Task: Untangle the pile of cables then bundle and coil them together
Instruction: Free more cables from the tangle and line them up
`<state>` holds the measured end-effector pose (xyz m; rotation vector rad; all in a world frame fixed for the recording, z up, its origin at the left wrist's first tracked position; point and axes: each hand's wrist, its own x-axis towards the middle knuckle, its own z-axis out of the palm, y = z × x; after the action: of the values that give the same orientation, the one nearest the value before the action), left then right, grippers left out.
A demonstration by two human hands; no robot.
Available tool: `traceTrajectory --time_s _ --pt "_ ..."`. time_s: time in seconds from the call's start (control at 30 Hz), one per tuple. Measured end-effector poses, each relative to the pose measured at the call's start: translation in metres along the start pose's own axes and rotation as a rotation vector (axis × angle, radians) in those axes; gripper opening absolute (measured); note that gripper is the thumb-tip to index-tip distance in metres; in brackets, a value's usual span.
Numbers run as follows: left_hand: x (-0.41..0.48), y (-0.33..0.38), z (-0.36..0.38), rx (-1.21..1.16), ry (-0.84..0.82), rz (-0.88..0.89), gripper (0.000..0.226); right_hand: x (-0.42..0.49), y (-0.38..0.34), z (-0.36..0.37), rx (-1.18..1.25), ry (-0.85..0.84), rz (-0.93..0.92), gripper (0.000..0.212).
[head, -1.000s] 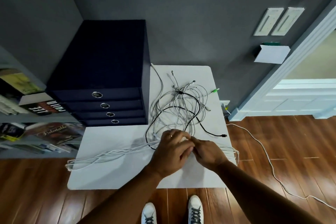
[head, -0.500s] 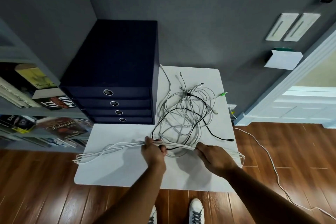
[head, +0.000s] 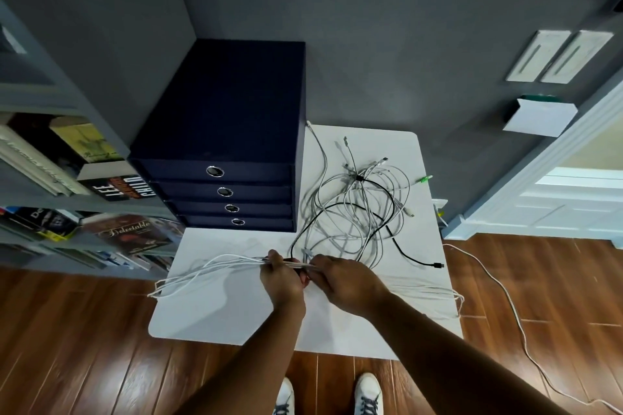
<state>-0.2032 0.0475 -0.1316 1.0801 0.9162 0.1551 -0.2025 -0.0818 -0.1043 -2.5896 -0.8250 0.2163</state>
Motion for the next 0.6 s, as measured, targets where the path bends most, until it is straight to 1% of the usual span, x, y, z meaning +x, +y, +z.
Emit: traceTrajectory --time_s 0.1,0.17,0.3,0.37,0.47,0.6 --pt "0.011 0.013 -0.007 0.04 0.073 0.043 0.046 0.0 -0.004 0.002 -0.074 -0.016 0.023 0.038" --pt "0.022 0.022 -0.014 0.059 0.126 0.049 0.047 -0.006 0.0 0.002 -0.079 -0.019 -0.009 0.037" --pt "0.048 0.025 -0.027 0.166 0.176 0.059 0.042 -0.014 0.007 0.004 -0.102 0.003 -0.082 0.047" --pt "0.059 0.025 -0.032 0.185 0.216 0.072 0.044 -0.018 0.014 0.004 -0.096 0.036 -0.102 0.044" --pt "0.071 0.037 -0.04 0.129 0.324 0.105 0.054 -0.029 0.029 0.003 -0.127 0.103 -0.141 0.037" --pt "0.083 0.053 -0.045 0.083 0.348 0.136 0.051 -0.046 0.045 0.0 -0.148 0.136 -0.093 0.026"
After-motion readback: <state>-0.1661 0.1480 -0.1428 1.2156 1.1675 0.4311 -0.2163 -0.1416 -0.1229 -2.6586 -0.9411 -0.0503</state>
